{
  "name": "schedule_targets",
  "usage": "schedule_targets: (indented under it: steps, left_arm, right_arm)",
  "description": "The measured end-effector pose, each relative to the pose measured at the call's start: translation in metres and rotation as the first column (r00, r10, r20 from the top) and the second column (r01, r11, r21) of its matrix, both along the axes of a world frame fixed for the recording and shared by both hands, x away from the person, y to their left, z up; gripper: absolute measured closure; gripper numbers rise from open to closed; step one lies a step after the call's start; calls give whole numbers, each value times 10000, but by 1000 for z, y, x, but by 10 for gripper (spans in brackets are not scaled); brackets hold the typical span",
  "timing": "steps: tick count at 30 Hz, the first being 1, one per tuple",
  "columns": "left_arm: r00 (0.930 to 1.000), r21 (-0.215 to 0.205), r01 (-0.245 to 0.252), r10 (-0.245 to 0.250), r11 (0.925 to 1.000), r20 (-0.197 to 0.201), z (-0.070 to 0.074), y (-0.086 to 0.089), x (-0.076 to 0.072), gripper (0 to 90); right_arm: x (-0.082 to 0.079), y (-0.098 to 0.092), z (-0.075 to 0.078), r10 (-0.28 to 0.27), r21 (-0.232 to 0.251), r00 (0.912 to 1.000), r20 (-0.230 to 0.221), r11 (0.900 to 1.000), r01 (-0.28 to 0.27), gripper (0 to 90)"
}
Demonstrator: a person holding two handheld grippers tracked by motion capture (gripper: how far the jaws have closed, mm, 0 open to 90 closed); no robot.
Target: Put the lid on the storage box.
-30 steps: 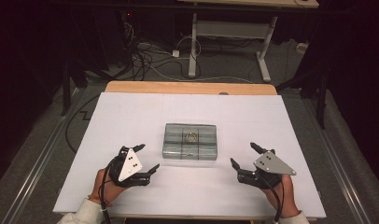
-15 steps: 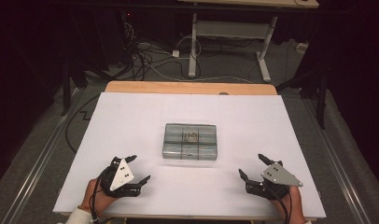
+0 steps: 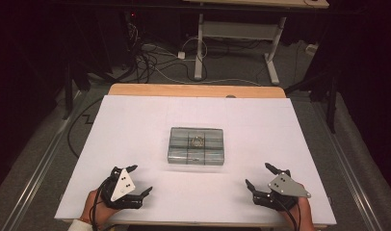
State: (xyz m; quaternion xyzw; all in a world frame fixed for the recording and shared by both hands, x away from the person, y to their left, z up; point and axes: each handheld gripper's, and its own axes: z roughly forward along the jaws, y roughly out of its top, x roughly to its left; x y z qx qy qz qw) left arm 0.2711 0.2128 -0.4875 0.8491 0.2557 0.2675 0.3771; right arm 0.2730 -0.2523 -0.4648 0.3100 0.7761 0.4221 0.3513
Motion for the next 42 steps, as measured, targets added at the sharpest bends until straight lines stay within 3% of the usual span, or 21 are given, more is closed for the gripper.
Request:
schedule_targets:
  steps: [42]
  left_arm:
    - [9998,163,-85,87,9998,-162,-1,1,4,152]
  right_arm:
    - [2,-1,3,28,100,9999,118,9999,-29,175]
